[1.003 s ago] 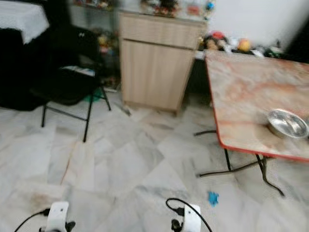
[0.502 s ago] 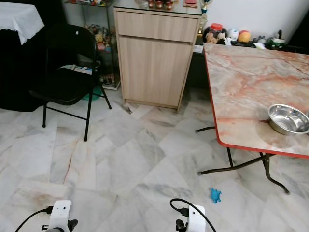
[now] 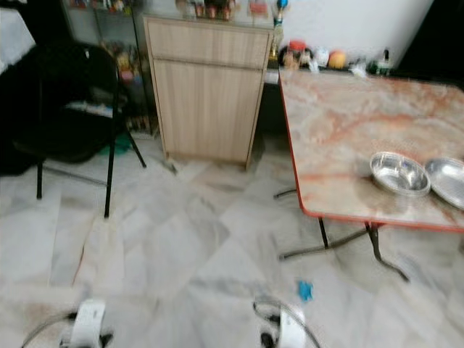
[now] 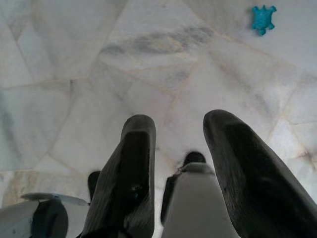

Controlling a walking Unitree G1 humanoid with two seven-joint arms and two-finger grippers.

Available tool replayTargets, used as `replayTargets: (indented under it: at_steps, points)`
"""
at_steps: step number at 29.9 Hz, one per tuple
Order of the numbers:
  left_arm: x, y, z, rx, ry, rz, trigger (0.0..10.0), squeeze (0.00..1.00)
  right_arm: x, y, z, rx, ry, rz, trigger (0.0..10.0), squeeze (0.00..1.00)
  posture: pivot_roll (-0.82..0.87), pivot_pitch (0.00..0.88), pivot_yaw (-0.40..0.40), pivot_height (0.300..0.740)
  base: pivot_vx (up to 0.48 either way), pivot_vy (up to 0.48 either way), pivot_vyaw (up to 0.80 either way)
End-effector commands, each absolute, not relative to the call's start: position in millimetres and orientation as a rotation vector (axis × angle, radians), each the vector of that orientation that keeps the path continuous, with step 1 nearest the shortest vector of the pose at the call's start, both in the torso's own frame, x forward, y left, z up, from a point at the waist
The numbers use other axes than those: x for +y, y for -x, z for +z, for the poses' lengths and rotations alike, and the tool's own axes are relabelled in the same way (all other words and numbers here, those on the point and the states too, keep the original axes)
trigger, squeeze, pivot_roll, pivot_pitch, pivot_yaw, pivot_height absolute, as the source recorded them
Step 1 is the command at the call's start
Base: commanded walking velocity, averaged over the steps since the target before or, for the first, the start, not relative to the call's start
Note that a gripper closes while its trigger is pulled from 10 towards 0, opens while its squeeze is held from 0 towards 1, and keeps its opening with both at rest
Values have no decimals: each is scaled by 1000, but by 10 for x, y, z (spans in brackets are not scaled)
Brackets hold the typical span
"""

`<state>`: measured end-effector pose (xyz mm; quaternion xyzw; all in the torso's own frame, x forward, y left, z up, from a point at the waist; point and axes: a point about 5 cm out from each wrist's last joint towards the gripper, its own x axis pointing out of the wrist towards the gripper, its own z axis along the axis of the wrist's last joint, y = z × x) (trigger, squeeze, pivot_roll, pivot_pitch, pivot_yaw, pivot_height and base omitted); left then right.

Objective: Setting the table

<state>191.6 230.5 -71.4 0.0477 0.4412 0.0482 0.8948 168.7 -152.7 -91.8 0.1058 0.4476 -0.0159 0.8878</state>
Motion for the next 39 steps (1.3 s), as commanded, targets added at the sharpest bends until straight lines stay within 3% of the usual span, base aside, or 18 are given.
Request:
replayTargets:
  at_steps: [1,39]
  points:
    - [2208,-1895,-750,934,-98,69,10000,0,-1618,-1660,-925,931,-211,-58,10000,0,135,0,-55,740,0,-259,0]
    - [2188,-1933,-735,922,-88,76,10000,0,-1627,-1737,-886,893,-218,-65,10000,0,132,0,-56,740,0,-258,0]
